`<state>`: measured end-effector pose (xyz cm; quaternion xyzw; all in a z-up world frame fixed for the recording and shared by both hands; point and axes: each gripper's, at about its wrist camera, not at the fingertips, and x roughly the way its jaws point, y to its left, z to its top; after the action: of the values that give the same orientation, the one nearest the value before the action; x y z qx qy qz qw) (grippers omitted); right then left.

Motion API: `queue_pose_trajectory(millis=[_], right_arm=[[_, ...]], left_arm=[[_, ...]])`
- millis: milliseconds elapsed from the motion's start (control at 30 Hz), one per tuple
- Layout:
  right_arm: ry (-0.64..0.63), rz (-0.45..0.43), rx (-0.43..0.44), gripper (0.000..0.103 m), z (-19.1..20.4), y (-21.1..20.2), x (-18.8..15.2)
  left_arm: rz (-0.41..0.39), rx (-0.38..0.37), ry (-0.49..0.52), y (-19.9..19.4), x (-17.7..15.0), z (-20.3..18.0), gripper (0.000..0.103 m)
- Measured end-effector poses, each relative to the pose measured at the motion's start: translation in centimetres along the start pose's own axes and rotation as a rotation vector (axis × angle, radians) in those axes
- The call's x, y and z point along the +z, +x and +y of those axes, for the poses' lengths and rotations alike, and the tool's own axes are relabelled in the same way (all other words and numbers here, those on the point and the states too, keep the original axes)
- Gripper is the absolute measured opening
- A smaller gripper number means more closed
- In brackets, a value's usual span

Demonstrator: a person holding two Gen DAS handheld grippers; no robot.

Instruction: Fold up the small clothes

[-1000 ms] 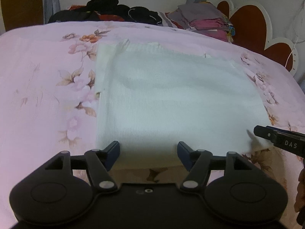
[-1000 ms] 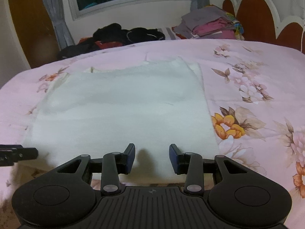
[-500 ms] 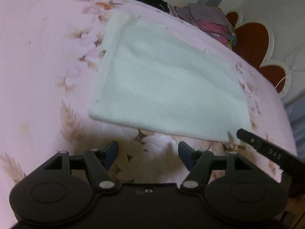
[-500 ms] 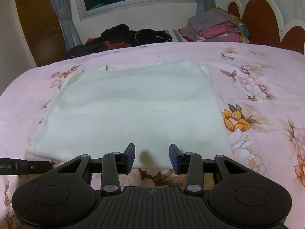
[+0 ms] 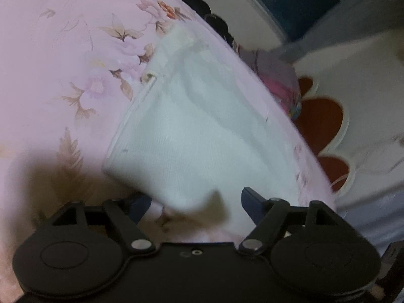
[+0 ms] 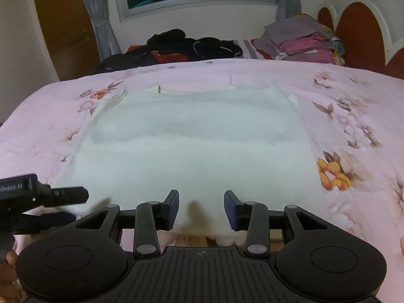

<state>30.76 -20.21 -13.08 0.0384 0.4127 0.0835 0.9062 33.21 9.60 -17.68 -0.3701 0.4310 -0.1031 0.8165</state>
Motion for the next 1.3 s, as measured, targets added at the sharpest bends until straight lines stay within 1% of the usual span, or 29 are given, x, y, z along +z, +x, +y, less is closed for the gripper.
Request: queue_pose_trajectory(millis=[133, 267, 333, 400, 433, 500, 567, 600, 667, 733, 833, 900, 933, 967, 1067, 1200, 1300], right_arm=[[-0.021, -0.008, 0.019, 0.039, -0.2, 2.0, 1.9], [-0.041, -0.021, 0.029, 0.039, -0.1, 4.5, 3.7], [-0.067, -0.026, 0.034, 0.039, 0.1, 5.8, 4.4], [-0.085, -0.027, 0.037, 0.039, 0.3, 6.8, 4.8], [-0.087, -0.025, 0.045, 0.039, 0.3, 7.4, 5.0], [-0.084, -0.02, 0.06, 0.039, 0.3, 8.3, 5.2], [-0.093, 0.002, 0.063, 0.039, 0.2, 9.6, 4.9], [-0.099, 0.013, 0.059, 0.039, 0.1, 10.2, 4.6], [-0.132, -0.01, 0.052, 0.039, 0.3, 10.4, 4.0], [-0.167, -0.012, 0.038, 0.039, 0.7, 10.4, 3.8], [-0.127, -0.014, 0.053, 0.039, 0.2, 10.4, 3.7], [-0.16, -0.031, 0.045, 0.039, 0.5, 10.6, 3.3], [-0.175, -0.025, 0.042, 0.039, 0.7, 10.6, 3.4], [-0.163, -0.019, 0.05, 0.039, 0.6, 10.5, 3.6], [-0.078, -0.027, 0.102, 0.039, -0.8, 9.8, 4.4], [-0.015, -0.084, 0.111, 0.039, -2.7, 7.5, 4.8], [0.042, -0.113, 0.1, 0.039, -5.3, 5.5, 5.1]], left_arm=[[-0.071, -0.022, -0.064, 1.1, 0.5, -0.2, 0.078], [-0.141, -0.034, -0.106, 2.1, 1.2, -0.1, 0.077], [-0.175, -0.031, -0.125, 2.4, 1.5, -0.2, 0.069], [-0.205, -0.02, -0.148, 2.8, 1.7, 0.0, 0.049], [-0.214, -0.018, -0.163, 3.0, 1.8, 0.3, 0.044], [-0.231, -0.018, -0.199, 3.2, 2.0, 0.9, 0.027], [-0.243, -0.011, -0.223, 3.3, 2.0, 1.3, 0.018], [-0.247, -0.01, -0.234, 3.4, 2.0, 1.5, 0.016], [-0.259, -0.002, -0.229, 3.3, 1.9, 1.4, 0.014], [-0.274, 0.008, -0.219, 3.1, 1.8, 1.1, 0.012], [-0.303, 0.029, -0.173, 2.5, 1.8, 0.1, 0.007], [-0.316, 0.039, -0.135, 2.3, 1.9, -0.8, 0.007], [-0.323, 0.044, -0.103, 2.0, 2.0, -1.5, 0.007], [-0.331, 0.048, -0.071, 1.8, 2.0, -2.3, 0.007], [-0.35, 0.063, 0.042, 1.3, 2.2, -5.0, 0.007], [-0.344, 0.049, 0.211, 1.7, 1.8, -9.6, 0.007], [-0.316, 0.011, 0.348, 2.9, 0.8, -13.6, 0.006]])
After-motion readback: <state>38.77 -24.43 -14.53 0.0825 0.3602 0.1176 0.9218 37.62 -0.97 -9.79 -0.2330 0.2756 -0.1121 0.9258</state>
